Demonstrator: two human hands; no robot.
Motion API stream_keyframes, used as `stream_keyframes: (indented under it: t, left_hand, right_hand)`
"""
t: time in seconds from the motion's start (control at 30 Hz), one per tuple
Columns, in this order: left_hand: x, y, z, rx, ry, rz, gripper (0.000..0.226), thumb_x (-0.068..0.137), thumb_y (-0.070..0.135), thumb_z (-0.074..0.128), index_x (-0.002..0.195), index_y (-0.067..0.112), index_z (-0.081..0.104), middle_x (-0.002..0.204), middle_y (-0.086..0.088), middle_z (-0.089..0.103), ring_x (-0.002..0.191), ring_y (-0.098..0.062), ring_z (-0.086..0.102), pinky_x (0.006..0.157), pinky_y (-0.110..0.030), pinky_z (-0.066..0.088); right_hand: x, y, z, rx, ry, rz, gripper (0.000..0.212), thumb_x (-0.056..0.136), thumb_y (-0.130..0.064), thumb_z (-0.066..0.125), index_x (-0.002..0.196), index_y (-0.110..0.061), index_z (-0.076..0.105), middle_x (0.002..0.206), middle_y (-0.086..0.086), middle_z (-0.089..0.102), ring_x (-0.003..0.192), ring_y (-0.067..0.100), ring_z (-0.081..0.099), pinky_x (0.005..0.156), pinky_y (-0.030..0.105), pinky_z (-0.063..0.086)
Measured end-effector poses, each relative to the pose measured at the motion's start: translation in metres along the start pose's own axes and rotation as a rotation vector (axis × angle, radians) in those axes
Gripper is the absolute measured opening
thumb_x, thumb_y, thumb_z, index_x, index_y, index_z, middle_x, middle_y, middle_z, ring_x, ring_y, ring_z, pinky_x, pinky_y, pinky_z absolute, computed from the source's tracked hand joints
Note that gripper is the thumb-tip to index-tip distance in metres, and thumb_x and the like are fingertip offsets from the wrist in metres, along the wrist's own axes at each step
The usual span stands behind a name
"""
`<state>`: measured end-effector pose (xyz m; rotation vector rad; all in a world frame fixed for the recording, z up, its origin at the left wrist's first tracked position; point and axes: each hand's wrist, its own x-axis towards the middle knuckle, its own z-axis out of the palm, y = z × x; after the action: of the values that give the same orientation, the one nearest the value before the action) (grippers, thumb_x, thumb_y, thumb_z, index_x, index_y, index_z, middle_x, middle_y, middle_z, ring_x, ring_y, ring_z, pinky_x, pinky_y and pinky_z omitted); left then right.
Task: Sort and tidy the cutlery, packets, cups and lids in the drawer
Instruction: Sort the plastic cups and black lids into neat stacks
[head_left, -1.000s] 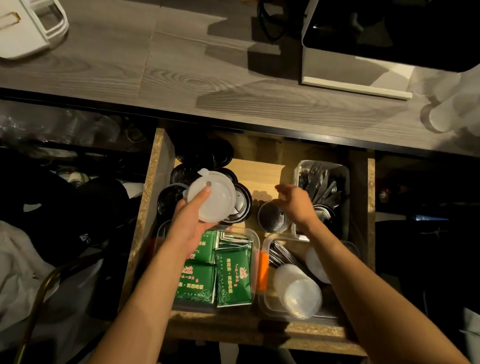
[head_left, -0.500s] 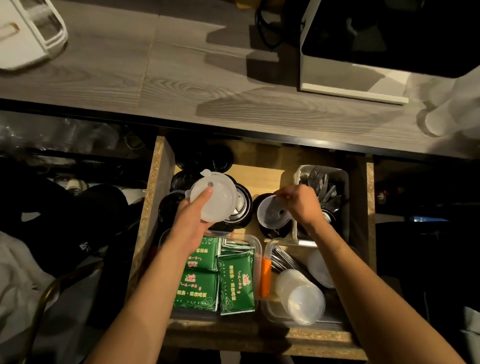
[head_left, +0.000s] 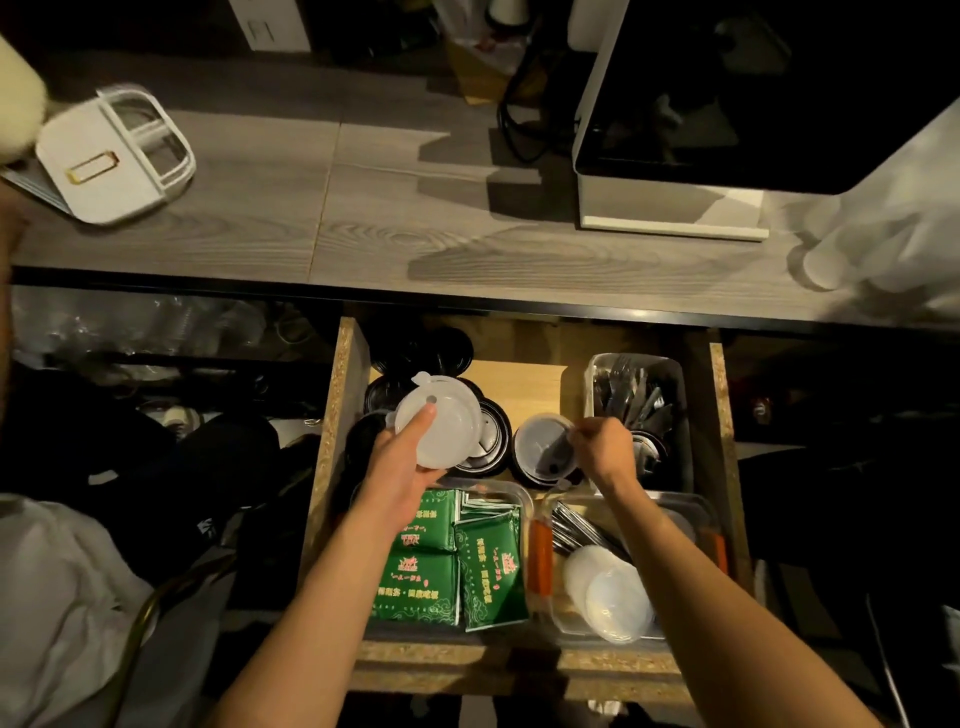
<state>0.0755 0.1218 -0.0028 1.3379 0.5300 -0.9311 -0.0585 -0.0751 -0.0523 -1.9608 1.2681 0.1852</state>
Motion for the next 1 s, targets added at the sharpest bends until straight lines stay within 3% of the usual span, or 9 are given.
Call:
stream_keyframes:
  t: [0.07,0.2,0.3,0.43,0.57,0.7,0.8,0.9,1.0]
  left_hand:
    - [-0.001,-0.002,0.001,0.009,-0.015,-0.015,0.032,0.093,0.026,0.066,0.121,0.018,0.051,0.118,-0.005,0.057,0.100,-0.020,0.058,0.068,-0.037,0.052]
    - [-0.007,-0.001,0.006,0.011,-0.015,-0.046,0.045,0.092,0.028,0.068,0.130,0.016,0.047,0.121,-0.007,0.054,0.102,-0.023,0.057,0.070,-0.042,0.054]
    - [-0.015,0.004,0.008,-0.001,-0.008,-0.046,0.045,0.092,0.029,0.068,0.129,0.016,0.046,0.125,-0.008,0.051,0.113,-0.029,0.053,0.080,-0.048,0.053]
    - [-0.028,0.013,0.002,-0.010,-0.022,-0.029,0.046,0.093,0.028,0.067,0.132,0.016,0.045,0.127,-0.009,0.050,0.112,-0.028,0.052,0.072,-0.043,0.054]
    - [-0.041,0.018,-0.006,-0.003,-0.022,-0.033,0.052,0.093,0.029,0.068,0.138,0.015,0.045,0.128,-0.010,0.051,0.110,-0.028,0.053,0.082,-0.050,0.051]
    - [-0.055,0.022,-0.006,0.019,-0.040,-0.031,0.049,0.093,0.030,0.068,0.134,0.016,0.046,0.133,-0.011,0.050,0.117,-0.031,0.051,0.089,-0.052,0.052]
    - [-0.067,0.028,-0.001,0.024,-0.066,-0.035,0.042,0.093,0.030,0.068,0.127,0.020,0.044,0.129,-0.009,0.050,0.115,-0.030,0.051,0.092,-0.054,0.051]
    - [-0.079,0.034,0.004,0.027,-0.111,-0.019,0.043,0.093,0.030,0.067,0.129,0.020,0.046,0.128,-0.009,0.053,0.105,-0.025,0.057,0.073,-0.045,0.054]
    - [-0.088,0.039,0.007,0.008,-0.130,-0.008,0.044,0.093,0.031,0.067,0.132,0.018,0.049,0.125,-0.011,0.059,0.101,-0.025,0.061,0.062,-0.037,0.052]
  right_hand:
    - [-0.002,-0.001,-0.001,0.087,0.050,0.045,0.018,0.094,-0.008,0.058,0.095,-0.003,0.075,0.090,0.012,0.074,0.081,0.021,0.068,0.070,0.029,0.054]
    - [-0.014,-0.009,-0.010,0.207,0.148,0.052,0.017,0.091,-0.005,0.060,0.094,-0.007,0.076,0.083,0.008,0.073,0.075,0.019,0.070,0.068,0.034,0.059]
    - [-0.031,-0.018,-0.020,0.238,0.211,0.069,0.016,0.090,-0.004,0.060,0.090,-0.009,0.075,0.076,0.006,0.070,0.067,0.016,0.067,0.059,0.028,0.055]
    - [-0.047,-0.022,-0.023,0.281,0.184,0.132,0.015,0.089,-0.004,0.061,0.086,-0.012,0.073,0.080,0.009,0.073,0.069,0.017,0.069,0.060,0.027,0.057]
    - [-0.066,-0.032,-0.024,0.386,0.227,0.178,0.017,0.092,-0.004,0.059,0.104,-0.001,0.072,0.095,0.014,0.072,0.087,0.029,0.070,0.076,0.047,0.061]
    - [-0.096,-0.061,-0.037,0.669,0.295,0.129,0.019,0.090,-0.002,0.061,0.107,-0.007,0.070,0.092,0.002,0.070,0.076,0.014,0.068,0.062,0.029,0.059]
    - [-0.123,-0.096,-0.048,0.946,0.248,0.062,0.038,0.088,0.007,0.059,0.117,-0.017,0.063,0.100,-0.001,0.066,0.077,0.014,0.069,0.058,0.022,0.056]
    - [-0.143,-0.124,-0.050,1.116,0.138,0.036,0.059,0.084,0.013,0.057,0.133,-0.018,0.054,0.116,0.009,0.057,0.091,0.026,0.067,0.057,0.024,0.057]
    - [-0.153,-0.139,-0.042,1.138,0.099,0.074,0.068,0.084,0.015,0.053,0.140,-0.023,0.046,0.118,0.015,0.055,0.091,0.032,0.066,0.058,0.028,0.058]
